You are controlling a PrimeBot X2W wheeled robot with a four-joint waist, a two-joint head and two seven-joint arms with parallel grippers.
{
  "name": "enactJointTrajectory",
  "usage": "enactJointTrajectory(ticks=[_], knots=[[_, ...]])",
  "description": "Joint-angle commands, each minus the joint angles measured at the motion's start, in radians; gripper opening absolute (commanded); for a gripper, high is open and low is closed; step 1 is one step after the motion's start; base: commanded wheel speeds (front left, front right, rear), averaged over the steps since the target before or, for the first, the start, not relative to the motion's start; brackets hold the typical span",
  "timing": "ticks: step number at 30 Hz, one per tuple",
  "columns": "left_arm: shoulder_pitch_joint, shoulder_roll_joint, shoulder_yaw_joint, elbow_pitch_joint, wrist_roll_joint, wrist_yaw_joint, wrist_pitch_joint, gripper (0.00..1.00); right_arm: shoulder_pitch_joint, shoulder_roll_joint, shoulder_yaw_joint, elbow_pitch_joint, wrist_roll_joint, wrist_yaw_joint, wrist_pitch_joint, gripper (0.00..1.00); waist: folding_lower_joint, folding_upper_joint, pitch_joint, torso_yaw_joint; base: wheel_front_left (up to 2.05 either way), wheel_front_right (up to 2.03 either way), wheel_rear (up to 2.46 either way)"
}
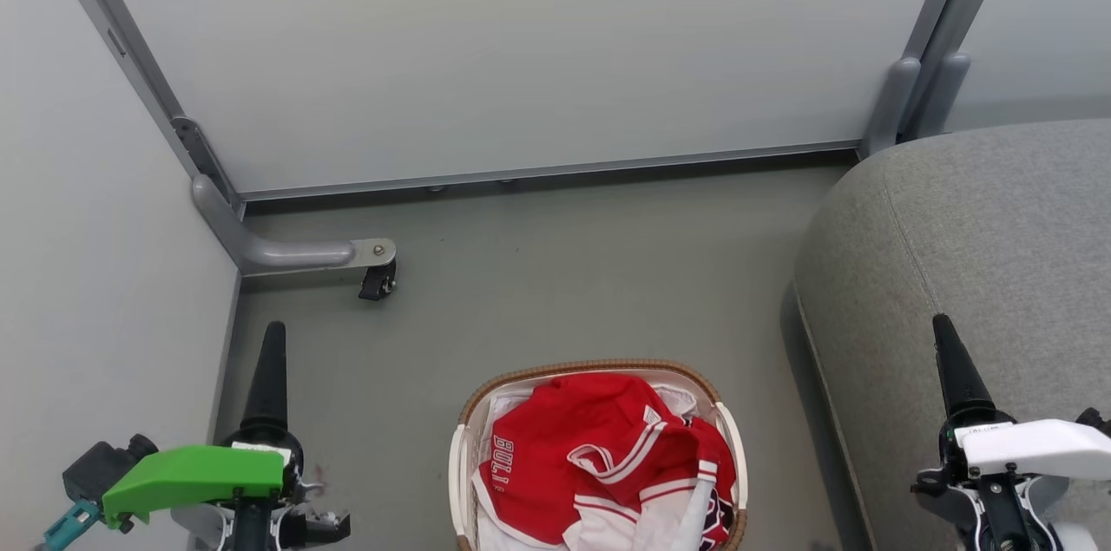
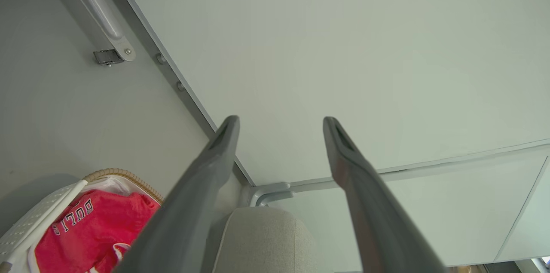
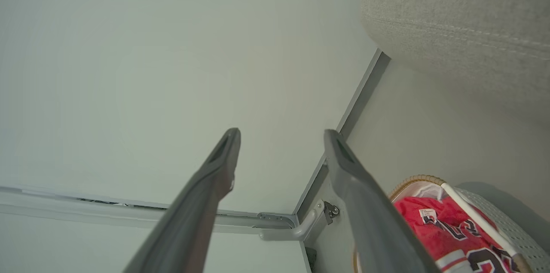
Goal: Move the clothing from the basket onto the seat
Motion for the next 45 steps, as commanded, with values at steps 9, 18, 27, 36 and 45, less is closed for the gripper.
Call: enactJointTrajectory(ticks=[9, 18, 27, 36, 45], knots=[[-0.009, 0.007, -0.034, -0.060, 0.230, 0.013, -0.039, 1.00, 0.007, -0.011, 0.016, -0.097, -0.261, 0.000, -0.042, 1.00, 0.0000, 0.0000, 0.000, 0.002, 0.00, 0.00, 0.00], [-0.001, 0.008, -0.062, -0.073, 0.424, 0.036, -0.070, 1.00, 0.022, -0.012, 0.034, -0.109, -0.442, 0.000, -0.072, 1.00, 0.0000, 0.0000, -0.002, 0.004, 0.00, 0.00, 0.00], [0.015, 0.008, -0.069, -0.059, 0.561, 0.049, -0.099, 1.00, 0.028, -0.013, 0.048, -0.104, -0.592, 0.000, -0.101, 1.00, 0.0000, 0.0000, -0.003, 0.005, 0.00, 0.00, 0.00], [0.022, 0.009, -0.088, -0.018, 0.664, 0.054, -0.124, 1.00, 0.038, -0.015, 0.060, -0.087, -0.708, 0.000, -0.127, 1.00, 0.0000, 0.0000, -0.003, 0.009, 0.00, 0.00, 0.00], [0.030, 0.010, -0.097, 0.006, 0.746, 0.053, -0.147, 1.00, 0.041, -0.016, 0.064, -0.081, -0.816, 0.000, -0.150, 1.00, 0.0000, 0.0000, -0.004, 0.011, 0.00, 0.00, 0.00]])
